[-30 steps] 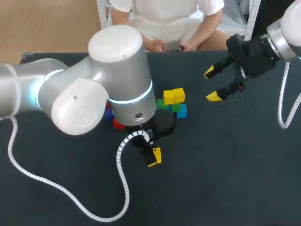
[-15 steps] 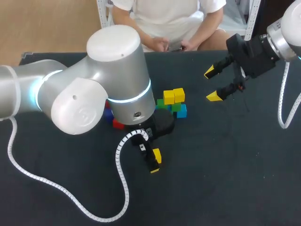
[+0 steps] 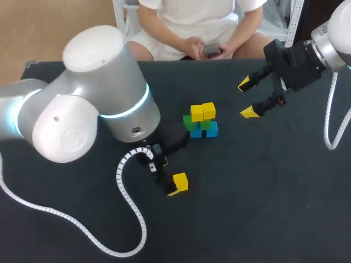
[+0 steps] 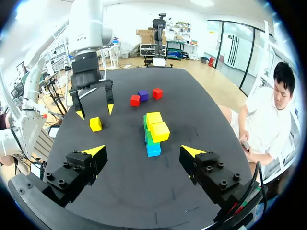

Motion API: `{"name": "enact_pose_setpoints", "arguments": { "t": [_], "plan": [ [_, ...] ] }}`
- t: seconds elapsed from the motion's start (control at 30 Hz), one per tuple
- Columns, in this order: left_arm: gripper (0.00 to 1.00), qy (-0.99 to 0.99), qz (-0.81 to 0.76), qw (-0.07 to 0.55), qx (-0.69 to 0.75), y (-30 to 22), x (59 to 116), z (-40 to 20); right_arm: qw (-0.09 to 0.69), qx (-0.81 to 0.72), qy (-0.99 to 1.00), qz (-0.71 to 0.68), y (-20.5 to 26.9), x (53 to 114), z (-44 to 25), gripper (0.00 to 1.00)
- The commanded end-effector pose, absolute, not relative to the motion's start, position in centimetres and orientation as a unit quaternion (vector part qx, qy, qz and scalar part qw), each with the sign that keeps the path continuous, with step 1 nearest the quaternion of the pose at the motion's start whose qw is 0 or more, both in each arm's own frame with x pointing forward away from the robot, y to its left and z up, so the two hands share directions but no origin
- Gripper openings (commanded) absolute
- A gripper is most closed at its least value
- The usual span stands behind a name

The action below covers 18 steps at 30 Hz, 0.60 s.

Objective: Place the blue cubes, place green cubes on the blue cubes, place the yellow cubes on the green cubes, then place the red cubes on the yellow cubes, and place purple cube on the red cubes.

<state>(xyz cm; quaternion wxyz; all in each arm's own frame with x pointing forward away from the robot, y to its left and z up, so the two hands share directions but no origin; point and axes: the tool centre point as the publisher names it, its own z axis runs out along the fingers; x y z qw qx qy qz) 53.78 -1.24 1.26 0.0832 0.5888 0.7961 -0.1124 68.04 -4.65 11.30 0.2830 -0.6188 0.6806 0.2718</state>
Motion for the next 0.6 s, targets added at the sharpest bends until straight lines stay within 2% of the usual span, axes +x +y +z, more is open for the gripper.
{"name": "enact_pose_setpoints", "arguments": {
  "t": [0.03, 0.6],
  "plan": [
    [1.00, 0.792, -0.132, 0.109, 0.585, -0.3, 53.5, 1.5, 0.284, -0.618, 0.681, 0.271, -4.7, 67.9, 11.3, 1.00],
    [1.00, 0.791, -0.157, 0.141, 0.575, -1.5, 54.0, 0.9, 0.284, -0.618, 0.681, 0.271, -4.7, 67.9, 11.3, 1.00]
  ]
}}
